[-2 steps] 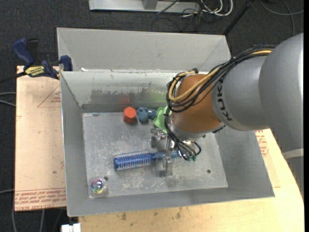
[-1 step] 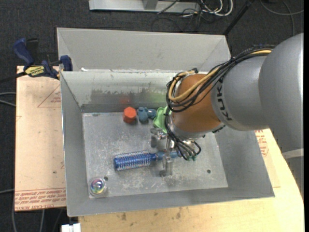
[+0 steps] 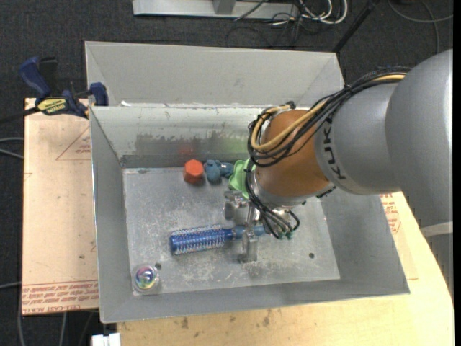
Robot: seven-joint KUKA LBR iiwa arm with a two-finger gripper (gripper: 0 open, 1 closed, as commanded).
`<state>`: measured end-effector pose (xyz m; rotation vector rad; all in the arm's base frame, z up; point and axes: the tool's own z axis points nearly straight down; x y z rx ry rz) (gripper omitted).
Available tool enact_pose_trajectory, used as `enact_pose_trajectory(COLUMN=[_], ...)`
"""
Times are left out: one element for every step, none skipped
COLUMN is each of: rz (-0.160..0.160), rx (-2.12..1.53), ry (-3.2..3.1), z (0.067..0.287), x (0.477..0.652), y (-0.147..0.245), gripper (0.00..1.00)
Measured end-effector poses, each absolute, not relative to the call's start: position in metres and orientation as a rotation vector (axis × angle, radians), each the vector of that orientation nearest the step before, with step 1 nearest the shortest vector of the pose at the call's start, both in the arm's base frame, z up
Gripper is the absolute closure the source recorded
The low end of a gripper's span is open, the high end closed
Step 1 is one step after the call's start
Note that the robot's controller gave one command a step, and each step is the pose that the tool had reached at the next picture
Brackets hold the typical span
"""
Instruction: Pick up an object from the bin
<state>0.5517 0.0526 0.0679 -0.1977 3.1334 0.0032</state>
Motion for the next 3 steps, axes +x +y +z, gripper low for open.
enact_pose_trajectory(rz=[0.003, 0.002, 0.001], rx=[-0.196, -0.194, -0.192], ry=[3.134, 3.129, 3.128], z=[0.068, 0.135, 0.196], x=[0.552, 0.554, 0.555], y=[0.053, 0.053, 0.053], gripper=[1.00, 1.00, 1.00])
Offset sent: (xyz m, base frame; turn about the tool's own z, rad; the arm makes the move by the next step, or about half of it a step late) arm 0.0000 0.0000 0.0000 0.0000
